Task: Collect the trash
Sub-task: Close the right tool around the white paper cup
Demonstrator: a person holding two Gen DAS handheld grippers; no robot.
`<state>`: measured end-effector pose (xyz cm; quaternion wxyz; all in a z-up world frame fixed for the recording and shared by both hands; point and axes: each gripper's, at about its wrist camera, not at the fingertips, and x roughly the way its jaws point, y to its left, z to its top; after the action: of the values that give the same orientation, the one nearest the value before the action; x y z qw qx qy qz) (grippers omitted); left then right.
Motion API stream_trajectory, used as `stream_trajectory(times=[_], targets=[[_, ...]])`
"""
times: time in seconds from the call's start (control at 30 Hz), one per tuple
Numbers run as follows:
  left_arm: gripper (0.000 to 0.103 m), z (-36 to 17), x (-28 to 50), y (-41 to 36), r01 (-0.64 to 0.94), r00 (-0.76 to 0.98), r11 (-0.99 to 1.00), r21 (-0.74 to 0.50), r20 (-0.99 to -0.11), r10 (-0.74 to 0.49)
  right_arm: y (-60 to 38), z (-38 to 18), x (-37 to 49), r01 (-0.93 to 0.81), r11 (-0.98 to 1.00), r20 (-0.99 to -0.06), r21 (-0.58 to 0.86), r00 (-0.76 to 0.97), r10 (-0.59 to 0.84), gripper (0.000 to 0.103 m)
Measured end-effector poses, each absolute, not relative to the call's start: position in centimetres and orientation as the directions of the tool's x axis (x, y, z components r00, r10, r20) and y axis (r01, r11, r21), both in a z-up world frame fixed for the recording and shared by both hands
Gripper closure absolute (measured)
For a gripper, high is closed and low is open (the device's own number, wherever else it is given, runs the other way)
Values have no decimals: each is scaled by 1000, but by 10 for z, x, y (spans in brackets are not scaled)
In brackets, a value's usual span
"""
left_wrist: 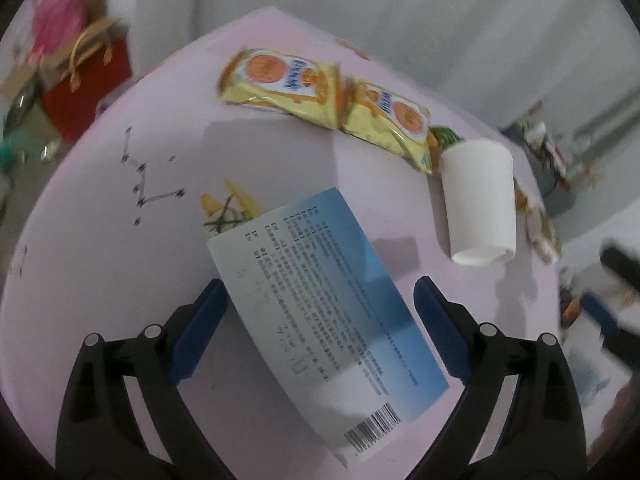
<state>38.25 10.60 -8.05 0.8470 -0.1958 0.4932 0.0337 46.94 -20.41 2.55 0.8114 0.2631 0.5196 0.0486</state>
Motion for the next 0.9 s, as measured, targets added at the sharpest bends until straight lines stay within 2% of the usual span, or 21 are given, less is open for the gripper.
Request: stream_trajectory(times=[0.2,0.43,0.5,0.57,0.9], targets=[[13,-84,385,95,-121,529,970,-212,-840,-118,-175,2,510,176,851,-832,495,377,406,19],[13,-84,377,99,-18,535,978,-206,-829,-164,-139,-26,543,137,895,-882,425,285,375,20],[13,-84,378,100,-3,531,979,-205,-829,-173,-134,-31,542,122,911,-897,393,270,351,30],[13,-83,375,101,9,525,978,-206,-832,-180,-131,-35,538,102,915,-901,390,248,356,44],[15,-85,344,83,106,484,973,-206,-844,-231,-147,-32,464,38,917,-903,396,197,382,45]])
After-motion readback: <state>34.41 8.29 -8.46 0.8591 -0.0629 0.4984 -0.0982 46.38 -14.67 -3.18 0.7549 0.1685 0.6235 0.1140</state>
